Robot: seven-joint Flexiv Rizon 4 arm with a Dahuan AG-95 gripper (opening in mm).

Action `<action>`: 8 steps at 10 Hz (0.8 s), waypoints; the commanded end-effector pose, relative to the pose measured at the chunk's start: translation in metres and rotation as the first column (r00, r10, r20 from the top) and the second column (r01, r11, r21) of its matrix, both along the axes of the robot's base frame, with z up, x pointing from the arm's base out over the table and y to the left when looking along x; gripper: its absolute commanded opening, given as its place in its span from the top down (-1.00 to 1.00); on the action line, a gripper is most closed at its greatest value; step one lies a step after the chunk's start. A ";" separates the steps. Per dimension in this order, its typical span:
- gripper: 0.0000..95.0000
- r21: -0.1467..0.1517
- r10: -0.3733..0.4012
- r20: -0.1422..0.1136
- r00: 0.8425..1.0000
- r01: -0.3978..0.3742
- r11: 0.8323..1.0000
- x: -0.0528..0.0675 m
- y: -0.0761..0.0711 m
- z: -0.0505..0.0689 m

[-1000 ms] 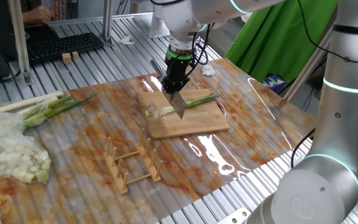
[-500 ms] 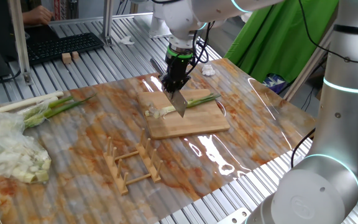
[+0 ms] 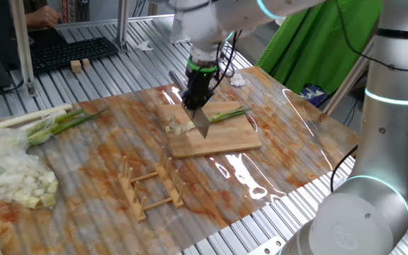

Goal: Chop the scallions

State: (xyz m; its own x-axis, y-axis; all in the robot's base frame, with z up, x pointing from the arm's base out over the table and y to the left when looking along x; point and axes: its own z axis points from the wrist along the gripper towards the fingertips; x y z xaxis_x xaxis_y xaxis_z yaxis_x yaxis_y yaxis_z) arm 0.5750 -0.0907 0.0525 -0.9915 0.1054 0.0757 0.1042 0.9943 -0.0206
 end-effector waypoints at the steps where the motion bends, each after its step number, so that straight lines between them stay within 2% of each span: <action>1: 1.00 0.005 0.015 0.006 1.000 -0.015 1.000 0.005 -0.001 -0.017; 2: 1.00 0.024 0.022 0.016 1.000 -0.022 0.999 0.010 -0.002 -0.035; 3: 1.00 0.029 0.015 0.026 1.000 -0.015 0.999 0.010 -0.001 -0.046; 4: 1.00 0.036 0.004 0.023 1.000 -0.005 0.999 0.008 0.000 -0.045; 6: 1.00 0.031 0.000 0.027 1.000 0.000 1.000 0.008 0.000 -0.041; 7: 1.00 0.026 -0.002 0.021 1.000 0.002 1.000 0.007 0.000 -0.039; 8: 1.00 0.026 -0.008 0.002 1.000 0.007 1.000 0.006 0.001 -0.031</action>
